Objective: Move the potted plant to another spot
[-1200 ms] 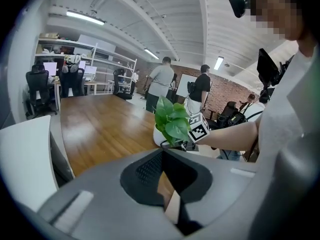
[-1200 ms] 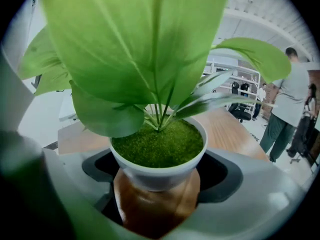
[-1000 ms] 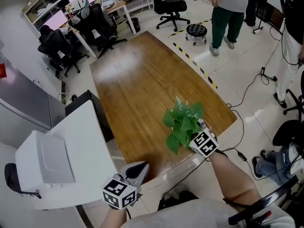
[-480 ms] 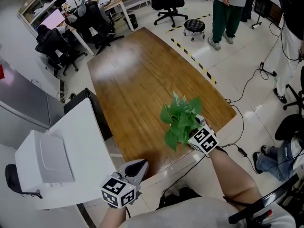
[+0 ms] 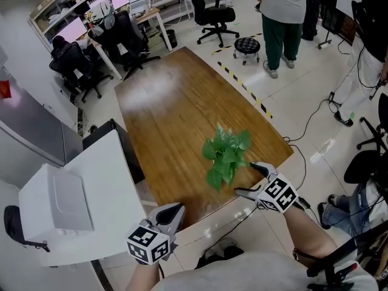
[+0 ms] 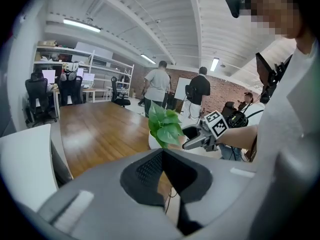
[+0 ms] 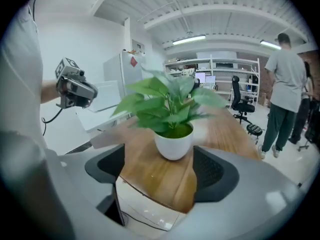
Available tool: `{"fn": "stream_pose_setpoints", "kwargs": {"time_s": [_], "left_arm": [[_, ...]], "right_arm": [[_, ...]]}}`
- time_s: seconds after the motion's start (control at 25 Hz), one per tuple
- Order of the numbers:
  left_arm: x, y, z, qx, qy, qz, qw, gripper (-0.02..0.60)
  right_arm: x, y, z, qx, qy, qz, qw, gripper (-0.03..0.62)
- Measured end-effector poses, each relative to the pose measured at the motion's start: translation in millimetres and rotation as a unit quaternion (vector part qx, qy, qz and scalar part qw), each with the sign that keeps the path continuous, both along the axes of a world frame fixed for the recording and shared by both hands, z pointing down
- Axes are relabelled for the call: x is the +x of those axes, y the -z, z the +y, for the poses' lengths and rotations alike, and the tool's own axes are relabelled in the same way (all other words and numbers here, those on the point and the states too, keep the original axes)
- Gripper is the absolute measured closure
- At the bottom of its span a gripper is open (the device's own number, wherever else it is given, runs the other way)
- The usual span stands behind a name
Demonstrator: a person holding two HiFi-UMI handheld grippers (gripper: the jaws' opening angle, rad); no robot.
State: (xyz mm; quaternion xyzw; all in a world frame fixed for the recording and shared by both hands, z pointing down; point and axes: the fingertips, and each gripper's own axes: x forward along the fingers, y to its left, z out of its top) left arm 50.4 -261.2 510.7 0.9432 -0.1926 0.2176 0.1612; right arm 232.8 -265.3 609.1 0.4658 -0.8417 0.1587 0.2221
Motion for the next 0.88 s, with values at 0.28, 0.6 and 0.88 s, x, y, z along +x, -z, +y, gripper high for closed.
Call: {"fn": "stream_pose_setpoints", "kwargs": {"time_s": [0.28,0.6,0.88], "left_arm": [[-5,27,29,0.019,0.013,0.03,0.9993,0.586],[-20,55,51,0.036,0.024,0.054,0.9976,0.586],[-39,81,87,0.058,0.016,0.07,0.9957,0.586]], "right_arm": [[-28,124,46,0.111,0.024,-0.026,0.993,0.488],[-72,165,57,0.142,0.074,-0.066,0.985,0.588],[-121,173,95,0.127,0.106,-0.1,0.981,0.588]]}}
